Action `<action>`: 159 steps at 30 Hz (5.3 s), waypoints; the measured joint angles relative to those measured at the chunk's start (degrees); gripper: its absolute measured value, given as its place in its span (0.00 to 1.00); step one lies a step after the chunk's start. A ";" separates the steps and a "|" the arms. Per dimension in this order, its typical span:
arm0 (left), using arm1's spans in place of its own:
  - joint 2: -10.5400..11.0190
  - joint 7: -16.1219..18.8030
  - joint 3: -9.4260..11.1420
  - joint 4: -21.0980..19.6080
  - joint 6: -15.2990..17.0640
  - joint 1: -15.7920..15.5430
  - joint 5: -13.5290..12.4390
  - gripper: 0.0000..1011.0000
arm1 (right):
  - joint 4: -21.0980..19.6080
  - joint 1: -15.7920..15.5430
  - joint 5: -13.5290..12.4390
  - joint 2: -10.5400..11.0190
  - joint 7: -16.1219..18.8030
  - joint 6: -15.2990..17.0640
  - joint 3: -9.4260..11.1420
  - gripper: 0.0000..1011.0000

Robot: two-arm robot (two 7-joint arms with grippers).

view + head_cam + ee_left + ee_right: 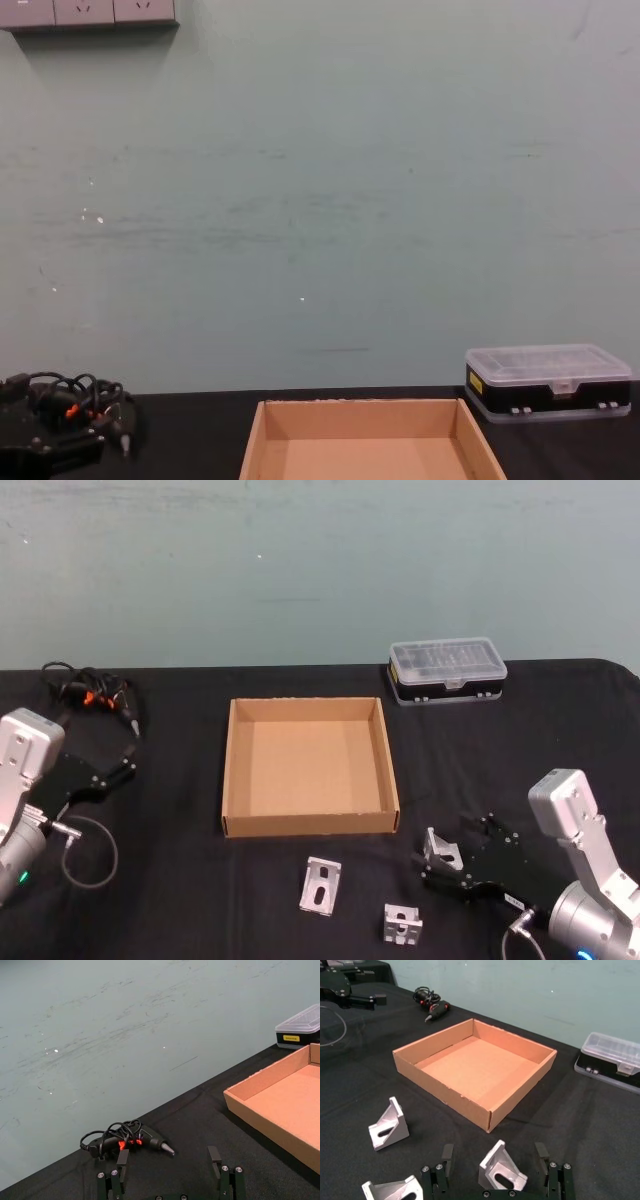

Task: Use one hand to pick up the angle iron from the table and place it into the box.

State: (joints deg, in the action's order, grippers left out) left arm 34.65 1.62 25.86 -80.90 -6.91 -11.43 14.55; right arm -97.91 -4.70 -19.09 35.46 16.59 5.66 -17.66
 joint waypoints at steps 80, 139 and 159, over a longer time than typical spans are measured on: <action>0.00 0.00 0.00 0.00 0.00 0.00 0.00 0.99 | 3.97 3.32 1.34 -4.34 4.24 5.36 0.91 0.08; 0.00 0.00 0.00 0.00 0.00 0.00 0.00 0.99 | 12.30 17.57 -0.22 -7.66 13.39 -4.44 -3.06 0.08; 0.00 0.00 0.00 0.00 0.00 0.00 0.00 0.99 | 27.45 28.20 0.17 -12.26 16.93 -4.33 -9.60 0.08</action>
State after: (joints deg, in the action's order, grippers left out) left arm 34.65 1.62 25.86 -80.90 -6.91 -11.43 14.55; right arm -70.47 23.50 -18.92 23.19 33.52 1.33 -27.25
